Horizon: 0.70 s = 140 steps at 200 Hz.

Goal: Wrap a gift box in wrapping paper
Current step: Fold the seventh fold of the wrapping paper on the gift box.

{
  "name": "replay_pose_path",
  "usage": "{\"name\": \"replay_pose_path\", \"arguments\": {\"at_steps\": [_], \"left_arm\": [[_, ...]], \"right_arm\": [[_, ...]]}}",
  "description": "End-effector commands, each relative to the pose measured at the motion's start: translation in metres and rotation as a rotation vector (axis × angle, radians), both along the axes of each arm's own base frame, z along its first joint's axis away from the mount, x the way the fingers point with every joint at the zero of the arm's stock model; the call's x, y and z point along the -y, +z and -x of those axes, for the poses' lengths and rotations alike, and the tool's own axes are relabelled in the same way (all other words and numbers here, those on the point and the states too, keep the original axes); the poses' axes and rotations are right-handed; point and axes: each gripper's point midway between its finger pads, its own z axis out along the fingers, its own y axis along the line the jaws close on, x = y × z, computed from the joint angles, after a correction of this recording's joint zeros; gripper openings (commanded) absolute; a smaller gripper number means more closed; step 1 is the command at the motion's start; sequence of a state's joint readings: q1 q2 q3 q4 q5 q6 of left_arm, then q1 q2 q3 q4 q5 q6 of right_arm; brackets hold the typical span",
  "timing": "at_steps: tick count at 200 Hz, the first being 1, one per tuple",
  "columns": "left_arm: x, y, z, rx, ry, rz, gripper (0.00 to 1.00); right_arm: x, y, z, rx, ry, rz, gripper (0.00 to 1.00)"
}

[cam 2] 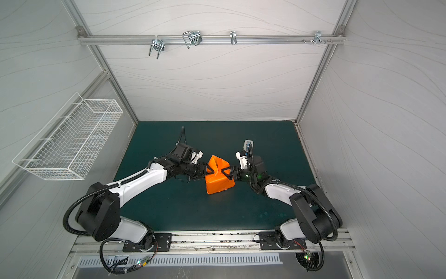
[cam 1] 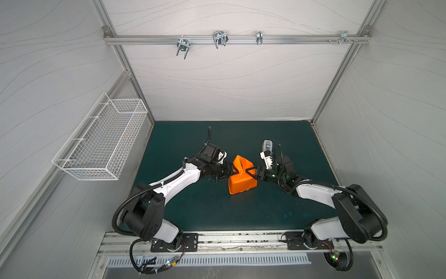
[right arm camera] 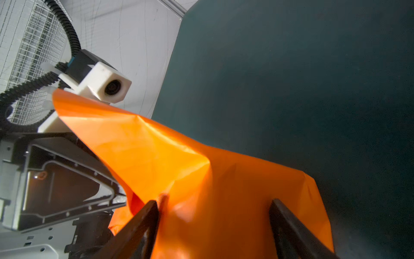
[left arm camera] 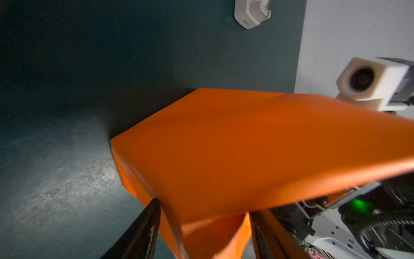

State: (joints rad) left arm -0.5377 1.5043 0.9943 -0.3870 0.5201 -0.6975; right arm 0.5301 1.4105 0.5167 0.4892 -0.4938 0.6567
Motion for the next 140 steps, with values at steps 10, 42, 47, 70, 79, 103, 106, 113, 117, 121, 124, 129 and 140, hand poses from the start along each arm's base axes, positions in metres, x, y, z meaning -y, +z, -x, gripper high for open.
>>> {"name": "replay_pose_path", "arguments": {"at_steps": [10, 42, 47, 70, 79, 103, 106, 113, 117, 121, 124, 129, 140], "left_arm": [[0.022, 0.001, -0.003, 0.022, -0.064, -0.017, 0.64], [0.025, 0.000, 0.002, 0.025, -0.075, -0.038, 0.64], [0.024, -0.001, 0.004, 0.022, -0.077, -0.048, 0.64], [0.020, -0.006, 0.009, 0.021, -0.081, -0.098, 0.64], [0.020, -0.010, 0.011, 0.015, -0.083, -0.101, 0.64], [0.019, -0.019, 0.013, -0.004, -0.075, -0.106, 0.64], [0.019, -0.019, 0.014, -0.006, -0.074, -0.107, 0.64], [0.020, -0.020, 0.014, -0.006, -0.077, -0.108, 0.64], [0.019, -0.020, 0.014, -0.005, -0.075, -0.112, 0.64], [0.019, -0.021, 0.014, -0.007, -0.073, -0.114, 0.64], [0.018, -0.021, 0.014, -0.006, -0.072, -0.115, 0.64], [0.018, -0.021, 0.013, -0.006, -0.071, -0.117, 0.64], [0.019, -0.020, 0.013, -0.006, -0.070, -0.117, 0.64]], "right_arm": [[-0.005, -0.020, 0.012, -0.061, 0.037, 0.057, 0.79], [-0.006, -0.022, 0.014, -0.063, 0.047, 0.064, 0.81], [-0.006, -0.021, 0.014, -0.063, 0.049, 0.061, 0.83], [-0.009, -0.014, 0.015, -0.068, 0.054, 0.030, 0.89], [-0.010, -0.010, 0.015, -0.067, 0.059, 0.014, 0.91], [-0.010, -0.002, 0.012, -0.073, 0.053, -0.031, 0.92], [-0.010, -0.002, 0.011, -0.075, 0.052, -0.035, 0.93], [-0.009, -0.001, 0.010, -0.077, 0.051, -0.046, 0.92], [-0.009, -0.001, 0.010, -0.078, 0.050, -0.049, 0.93], [-0.009, -0.001, 0.010, -0.080, 0.049, -0.052, 0.93], [-0.008, -0.001, 0.010, -0.082, 0.048, -0.055, 0.92], [-0.008, -0.002, 0.009, -0.085, 0.045, -0.060, 0.93], [-0.005, -0.003, 0.008, -0.098, 0.033, -0.080, 0.93]]}}
